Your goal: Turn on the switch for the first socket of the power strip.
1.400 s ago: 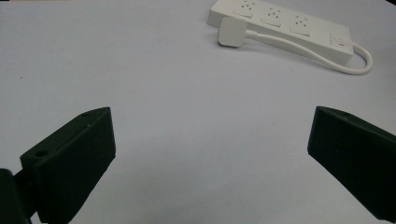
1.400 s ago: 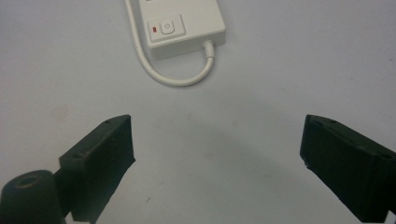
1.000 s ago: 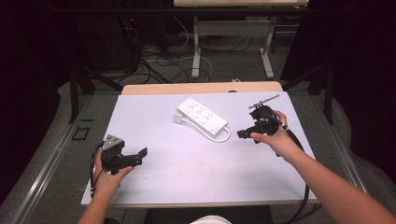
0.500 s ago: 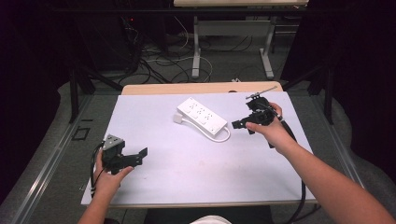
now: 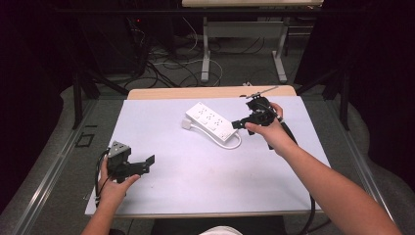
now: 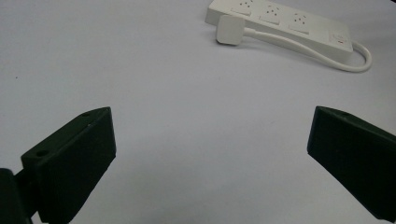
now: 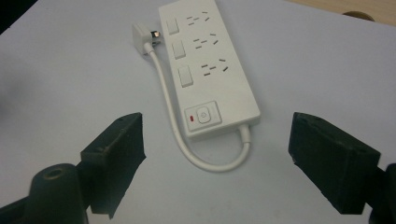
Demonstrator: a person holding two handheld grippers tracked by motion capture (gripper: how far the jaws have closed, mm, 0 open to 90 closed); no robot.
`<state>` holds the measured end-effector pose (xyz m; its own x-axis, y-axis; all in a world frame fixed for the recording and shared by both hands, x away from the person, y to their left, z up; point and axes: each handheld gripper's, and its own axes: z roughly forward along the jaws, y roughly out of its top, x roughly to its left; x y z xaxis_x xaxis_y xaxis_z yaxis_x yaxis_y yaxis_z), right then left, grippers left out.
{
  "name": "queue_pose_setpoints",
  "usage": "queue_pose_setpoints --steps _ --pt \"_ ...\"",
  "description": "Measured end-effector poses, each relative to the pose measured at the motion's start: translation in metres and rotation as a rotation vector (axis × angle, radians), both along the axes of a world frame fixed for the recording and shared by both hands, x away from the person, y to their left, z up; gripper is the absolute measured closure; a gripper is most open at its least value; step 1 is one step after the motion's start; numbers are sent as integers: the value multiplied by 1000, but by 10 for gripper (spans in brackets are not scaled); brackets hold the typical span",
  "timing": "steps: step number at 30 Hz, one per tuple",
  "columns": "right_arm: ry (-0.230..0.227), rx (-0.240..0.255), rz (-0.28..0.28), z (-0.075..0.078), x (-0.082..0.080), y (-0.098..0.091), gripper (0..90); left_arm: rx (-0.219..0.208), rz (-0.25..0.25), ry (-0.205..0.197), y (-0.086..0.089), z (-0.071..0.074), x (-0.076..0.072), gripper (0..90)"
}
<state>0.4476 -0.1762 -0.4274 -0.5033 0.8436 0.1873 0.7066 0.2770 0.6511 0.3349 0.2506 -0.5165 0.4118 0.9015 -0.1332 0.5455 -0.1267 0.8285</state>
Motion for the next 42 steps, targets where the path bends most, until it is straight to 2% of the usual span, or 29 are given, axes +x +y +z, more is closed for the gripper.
queue_pose_setpoints --steps 11,23,31,42 --pt "-58 20 11 3 8 18 189 -1 -1 -1 0 0 0 9" --pt "-117 27 21 0 16 32 190 3 -1 4 0 0 0 13" --pt "-146 36 30 -7 24 38 259 5 -3 3 0 0 0 13" --pt "-172 19 31 -16 35 41 332 1 0 3 0 -1 1 13"
